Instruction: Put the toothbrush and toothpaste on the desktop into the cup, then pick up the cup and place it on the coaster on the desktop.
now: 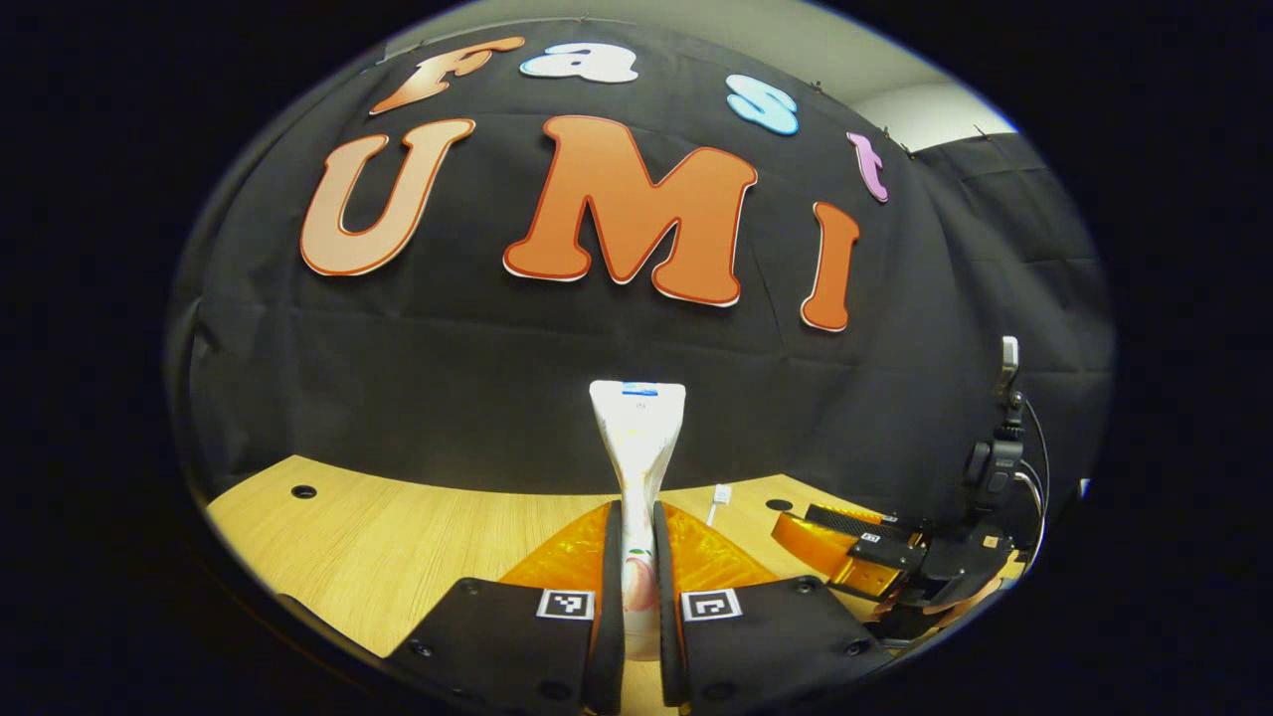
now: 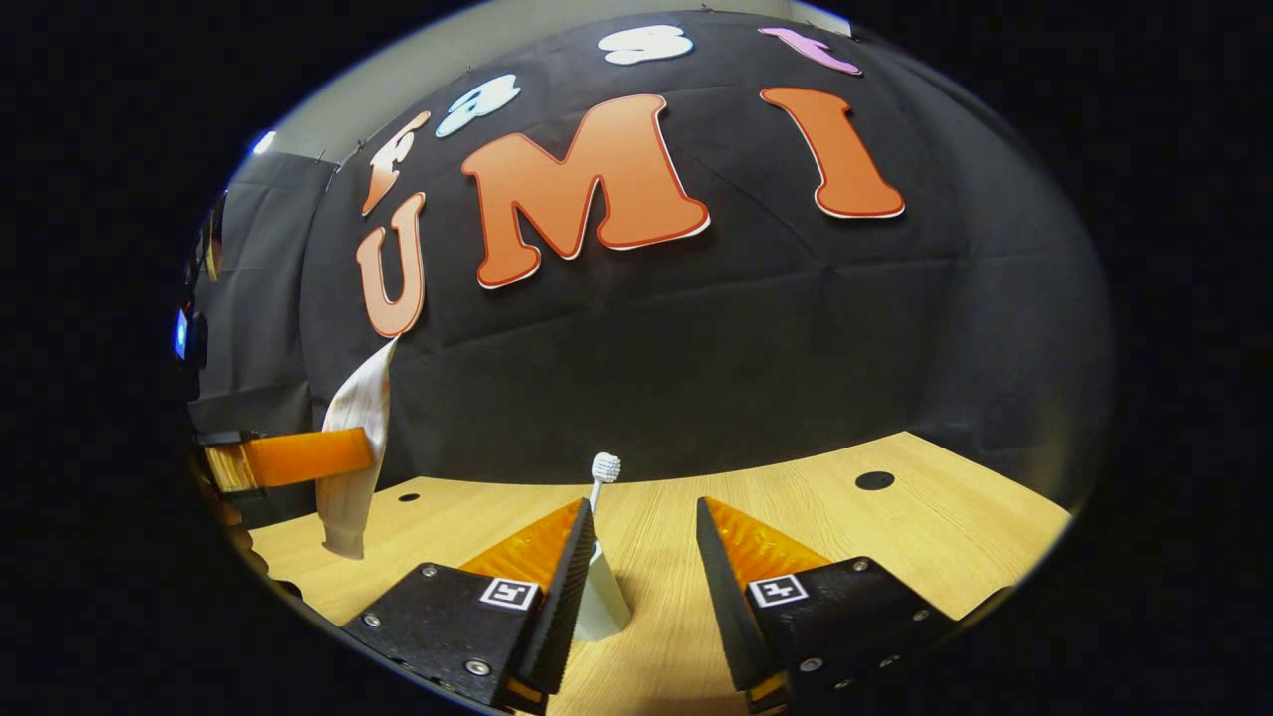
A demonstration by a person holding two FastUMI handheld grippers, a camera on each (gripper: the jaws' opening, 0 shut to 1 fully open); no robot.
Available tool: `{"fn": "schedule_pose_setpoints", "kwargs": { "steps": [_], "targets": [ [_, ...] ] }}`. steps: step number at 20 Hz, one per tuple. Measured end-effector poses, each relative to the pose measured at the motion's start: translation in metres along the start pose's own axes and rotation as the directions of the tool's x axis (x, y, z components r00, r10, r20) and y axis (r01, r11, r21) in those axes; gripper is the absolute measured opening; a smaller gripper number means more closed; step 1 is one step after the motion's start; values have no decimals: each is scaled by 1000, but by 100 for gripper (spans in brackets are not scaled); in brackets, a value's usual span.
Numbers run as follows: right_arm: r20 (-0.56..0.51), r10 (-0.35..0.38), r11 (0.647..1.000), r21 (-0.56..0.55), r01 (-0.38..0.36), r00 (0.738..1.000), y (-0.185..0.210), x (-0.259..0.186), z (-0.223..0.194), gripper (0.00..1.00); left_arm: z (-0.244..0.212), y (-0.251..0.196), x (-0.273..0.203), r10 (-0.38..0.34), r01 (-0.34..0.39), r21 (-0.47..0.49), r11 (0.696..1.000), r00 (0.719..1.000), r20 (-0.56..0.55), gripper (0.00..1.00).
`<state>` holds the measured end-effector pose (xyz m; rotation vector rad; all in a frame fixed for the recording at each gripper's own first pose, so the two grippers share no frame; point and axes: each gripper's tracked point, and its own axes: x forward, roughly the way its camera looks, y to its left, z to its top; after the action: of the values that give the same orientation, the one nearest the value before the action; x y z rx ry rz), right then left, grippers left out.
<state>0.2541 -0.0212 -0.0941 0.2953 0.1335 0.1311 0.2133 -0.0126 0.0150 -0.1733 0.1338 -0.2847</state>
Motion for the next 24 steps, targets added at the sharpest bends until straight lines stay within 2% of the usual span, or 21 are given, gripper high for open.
{"fn": "schedule_pose_setpoints", "kwargs": {
  "steps": [2, 6, 10, 15, 24],
  "targets": [
    [6, 5, 1000, 7, -5, 1000, -1, -4, 3, 69, 7, -5, 10, -15, 16, -9, 1000, 999, 28, 18],
    [10, -5, 1000, 8, 5, 1000, -6, -7, 3, 76, 21, -8, 27, -32, 33, -14, 999, 995, 90, 18],
    [28, -4, 1000, 8, 4, 1000, -9, -15, 11, 78, 30, -23, 41, -67, 73, -28, 997, 986, 153, 18],
    [57, -33, 999, 1, 33, 998, -21, -15, 17, 78, 14, -42, 63, -104, 118, -85, 989, 983, 149, 18],
    [94, -53, 999, -6, 54, 994, -34, -22, 25, 78, -34, -39, 100, -103, 110, -105, 988, 992, 74, 18]
  ]
}}
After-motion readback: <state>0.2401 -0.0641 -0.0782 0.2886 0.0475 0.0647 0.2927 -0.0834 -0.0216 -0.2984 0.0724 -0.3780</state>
